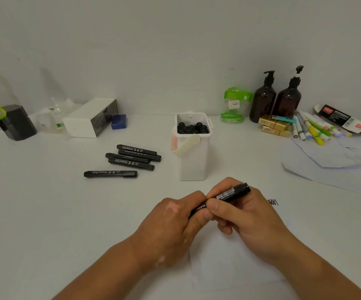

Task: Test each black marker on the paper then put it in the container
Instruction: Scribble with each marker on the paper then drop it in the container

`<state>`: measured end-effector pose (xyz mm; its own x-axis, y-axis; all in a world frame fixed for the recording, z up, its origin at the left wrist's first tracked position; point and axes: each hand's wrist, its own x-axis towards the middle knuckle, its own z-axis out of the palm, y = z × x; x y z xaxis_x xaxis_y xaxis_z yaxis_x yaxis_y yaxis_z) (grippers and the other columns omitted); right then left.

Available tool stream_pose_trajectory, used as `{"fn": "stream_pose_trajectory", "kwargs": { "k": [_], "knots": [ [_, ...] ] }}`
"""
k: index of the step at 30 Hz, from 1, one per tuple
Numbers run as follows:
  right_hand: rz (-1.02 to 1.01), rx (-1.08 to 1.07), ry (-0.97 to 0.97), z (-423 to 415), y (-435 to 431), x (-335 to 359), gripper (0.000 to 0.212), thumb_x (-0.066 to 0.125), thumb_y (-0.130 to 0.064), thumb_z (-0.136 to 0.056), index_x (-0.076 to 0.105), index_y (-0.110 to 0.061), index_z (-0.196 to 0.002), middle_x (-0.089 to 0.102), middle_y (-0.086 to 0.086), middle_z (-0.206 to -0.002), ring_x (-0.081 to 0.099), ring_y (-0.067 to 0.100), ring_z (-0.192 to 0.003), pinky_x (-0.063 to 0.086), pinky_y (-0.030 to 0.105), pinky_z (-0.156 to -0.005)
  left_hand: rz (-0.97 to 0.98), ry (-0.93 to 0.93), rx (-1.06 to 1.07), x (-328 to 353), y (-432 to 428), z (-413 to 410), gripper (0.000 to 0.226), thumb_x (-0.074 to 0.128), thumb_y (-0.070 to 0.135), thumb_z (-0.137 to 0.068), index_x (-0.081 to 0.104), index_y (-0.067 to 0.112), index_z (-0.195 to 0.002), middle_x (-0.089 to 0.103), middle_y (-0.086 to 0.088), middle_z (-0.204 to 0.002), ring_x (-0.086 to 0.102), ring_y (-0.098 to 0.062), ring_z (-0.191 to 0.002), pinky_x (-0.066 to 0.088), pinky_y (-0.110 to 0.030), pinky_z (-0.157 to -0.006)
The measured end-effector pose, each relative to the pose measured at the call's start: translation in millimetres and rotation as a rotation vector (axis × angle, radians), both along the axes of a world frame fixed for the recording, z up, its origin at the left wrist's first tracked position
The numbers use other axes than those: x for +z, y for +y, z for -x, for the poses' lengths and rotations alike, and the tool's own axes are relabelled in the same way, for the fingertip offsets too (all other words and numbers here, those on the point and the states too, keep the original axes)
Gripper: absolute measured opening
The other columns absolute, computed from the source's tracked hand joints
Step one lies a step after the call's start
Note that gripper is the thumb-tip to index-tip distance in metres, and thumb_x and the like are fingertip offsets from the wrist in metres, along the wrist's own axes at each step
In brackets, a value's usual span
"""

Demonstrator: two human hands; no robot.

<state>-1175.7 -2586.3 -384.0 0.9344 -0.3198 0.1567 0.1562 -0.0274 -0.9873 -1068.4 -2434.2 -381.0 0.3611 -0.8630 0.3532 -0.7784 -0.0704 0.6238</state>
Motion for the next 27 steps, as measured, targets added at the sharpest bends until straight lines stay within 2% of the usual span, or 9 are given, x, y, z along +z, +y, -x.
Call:
{"fn": "stream_pose_trajectory", "kwargs": {
  "k": [5,8,10,13,16,18,20,24,27],
  "knots": [
    [0.025,0.017,-0.013,2,-2,2,0.011,0.075,-0.026,-0.082,0.071,-0.018,-0.087,0.068,0.003,-0.069,0.054,0.016,-0.056,0.047,0.025,-0.052,0.010,-0.030,0.019,-2,1,-1,0.040,0.034,0.059,-0.098,0.059,0.028,-0.095,0.051,0.027,-0.061,0.045,-0.002,-0.049,0.028,-0.009,-0.050],
    [0.076,-0.009,-0.028,3,-1,3,0.019,0.075,-0.035,-0.077,0.071,-0.019,-0.086,0.068,0.005,-0.069,0.054,0.016,-0.056,0.047,0.027,-0.052,0.038,-0.069,0.020,-4,-2,2,0.029,0.037,0.056,-0.100,0.055,0.034,-0.095,0.050,0.039,-0.065,0.046,0.005,-0.050,0.028,-0.006,-0.051],
    [0.142,-0.087,-0.031,2,-2,1,0.020,0.075,-0.038,-0.073,0.071,-0.020,-0.082,0.065,0.006,-0.066,0.054,0.014,-0.055,0.046,0.026,-0.053,0.055,-0.069,0.016,-8,-5,1,0.019,0.046,0.051,-0.100,0.056,0.035,-0.102,0.052,0.037,-0.069,0.049,0.004,-0.055,0.029,-0.004,-0.054],
    [0.028,-0.245,-0.078,0,-9,2,0.017,0.073,-0.035,-0.063,0.064,-0.021,-0.067,0.053,0.000,-0.053,0.046,0.013,-0.048,0.037,0.024,-0.045,0.021,-0.042,0.136,-16,-5,-9,0.045,0.060,0.065,-0.085,0.054,0.040,-0.122,0.049,0.020,-0.070,0.050,-0.001,-0.068,0.034,-0.007,-0.060],
    [-0.158,-0.320,-0.050,2,-22,4,0.013,0.069,-0.031,-0.063,0.063,-0.019,-0.063,0.050,0.003,-0.050,0.043,0.015,-0.046,0.031,0.025,-0.041,-0.049,-0.075,0.218,-22,0,-21,0.057,0.071,0.066,-0.074,0.055,0.041,-0.122,0.049,0.020,-0.087,0.048,0.008,-0.086,0.036,-0.005,-0.071],
    [-0.102,-0.298,0.024,2,-23,2,0.013,0.064,-0.028,-0.072,0.073,-0.017,-0.073,0.059,0.009,-0.054,0.051,0.017,-0.047,0.037,0.026,-0.040,-0.133,-0.089,0.208,-24,1,-25,0.061,0.074,0.066,-0.070,0.056,0.042,-0.124,0.046,0.024,-0.097,0.043,0.015,-0.095,0.034,-0.003,-0.076],
    [-0.060,-0.251,0.091,0,-18,-1,0.020,0.062,-0.027,-0.074,0.078,-0.016,-0.081,0.067,0.012,-0.060,0.058,0.019,-0.050,0.043,0.027,-0.042,-0.205,-0.111,0.200,-27,0,-27,0.067,0.072,0.071,-0.068,0.056,0.044,-0.127,0.042,0.026,-0.102,0.041,0.013,-0.101,0.032,-0.004,-0.082],
    [0.133,-0.252,0.221,-5,-8,-8,0.003,0.073,-0.024,-0.075,0.075,-0.023,-0.077,0.068,0.004,-0.059,0.060,0.013,-0.049,0.047,0.021,-0.047,-0.289,-0.140,0.211,-30,-1,-27,0.067,0.067,0.076,-0.068,0.057,0.046,-0.127,0.044,0.019,-0.106,0.042,-0.003,-0.105,0.039,-0.020,-0.090],
    [0.297,-0.326,0.291,-7,-7,-15,0.011,0.075,-0.019,-0.080,0.072,-0.028,-0.074,0.068,0.005,-0.057,0.057,0.012,-0.043,0.045,0.017,-0.044,-0.315,-0.141,0.214,-31,0,-28,0.068,0.065,0.077,-0.069,0.057,0.045,-0.128,0.044,0.017,-0.108,0.042,-0.006,-0.107,0.040,-0.026,-0.096]
  ]
}}
